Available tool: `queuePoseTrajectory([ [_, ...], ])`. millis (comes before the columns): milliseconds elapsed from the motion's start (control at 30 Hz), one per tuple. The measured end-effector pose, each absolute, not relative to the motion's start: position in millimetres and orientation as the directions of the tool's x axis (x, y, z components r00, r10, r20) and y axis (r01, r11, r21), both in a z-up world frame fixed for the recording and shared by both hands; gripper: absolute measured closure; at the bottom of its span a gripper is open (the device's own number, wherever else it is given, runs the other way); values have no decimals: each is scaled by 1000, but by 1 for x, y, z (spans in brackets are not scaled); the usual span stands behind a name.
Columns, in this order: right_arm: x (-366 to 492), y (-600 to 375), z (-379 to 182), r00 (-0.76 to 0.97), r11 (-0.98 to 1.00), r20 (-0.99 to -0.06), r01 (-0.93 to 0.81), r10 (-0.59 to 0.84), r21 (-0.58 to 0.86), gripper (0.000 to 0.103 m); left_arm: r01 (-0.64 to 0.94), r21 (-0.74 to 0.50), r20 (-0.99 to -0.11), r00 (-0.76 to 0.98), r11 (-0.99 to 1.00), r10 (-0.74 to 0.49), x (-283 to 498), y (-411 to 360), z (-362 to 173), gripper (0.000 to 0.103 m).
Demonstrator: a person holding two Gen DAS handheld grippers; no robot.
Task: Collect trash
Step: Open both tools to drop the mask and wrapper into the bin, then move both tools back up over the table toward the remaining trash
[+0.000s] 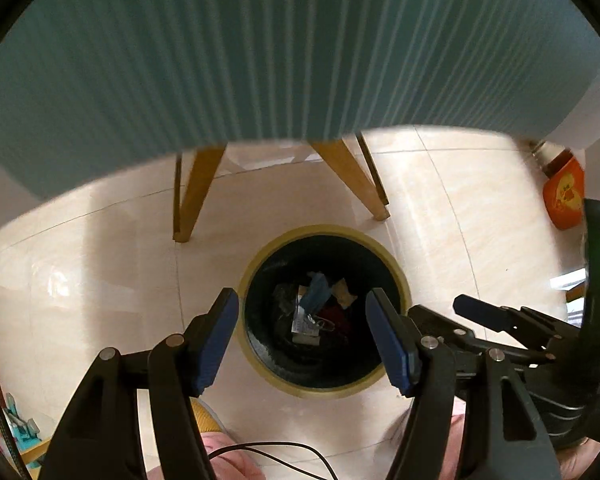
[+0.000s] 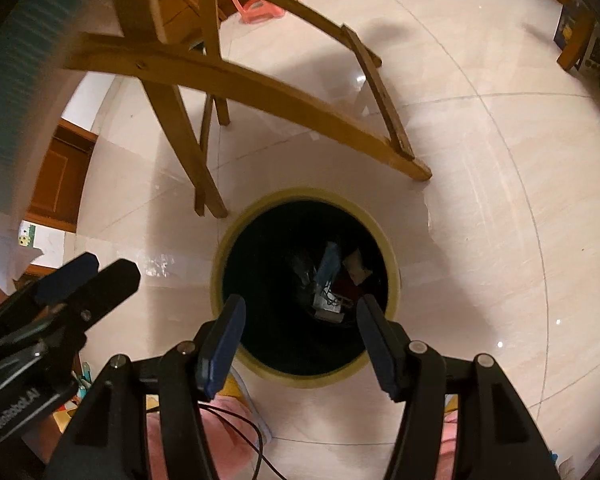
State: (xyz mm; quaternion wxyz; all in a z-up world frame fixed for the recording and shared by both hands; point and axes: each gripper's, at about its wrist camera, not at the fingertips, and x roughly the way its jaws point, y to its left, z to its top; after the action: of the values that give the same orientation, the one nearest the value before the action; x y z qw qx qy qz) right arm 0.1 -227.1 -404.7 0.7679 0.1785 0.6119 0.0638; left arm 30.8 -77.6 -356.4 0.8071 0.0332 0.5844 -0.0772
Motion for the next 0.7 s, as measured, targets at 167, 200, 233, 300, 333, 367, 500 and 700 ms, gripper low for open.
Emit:
queuePoseTrajectory([
  [167,-7,-229,-354,284,932,-908,101,309,349,44,159,-40,-944,319,987,-90,24,-70,-313,38],
  [200,-9,-229,-342,291,933,-906,96,308,348,44,158,-40,-943,321,987,-90,22,-69,-304,38],
  [233,-11,-229,-329,298,934,-904,90,307,347,44,159,-41,-941,325,986,-92,20,-68,-292,38],
  [300,-15,-229,-304,312,937,-901,75,303,342,44,158,-41,-937,337,987,-93,16,-65,-266,38],
  [333,-17,-228,-293,318,939,-899,68,301,338,44,159,-42,-934,344,986,-95,15,-63,-256,38],
  [367,-19,-227,-278,325,941,-897,55,299,334,45,160,-44,-931,350,986,-98,15,-61,-244,38],
  [500,-24,-224,-225,356,952,-890,3,286,307,45,154,-46,-915,390,987,-104,14,-50,-195,38],
  [700,-25,-219,-149,438,961,-857,-77,272,266,45,141,-50,-866,487,989,-113,21,-33,-123,39],
])
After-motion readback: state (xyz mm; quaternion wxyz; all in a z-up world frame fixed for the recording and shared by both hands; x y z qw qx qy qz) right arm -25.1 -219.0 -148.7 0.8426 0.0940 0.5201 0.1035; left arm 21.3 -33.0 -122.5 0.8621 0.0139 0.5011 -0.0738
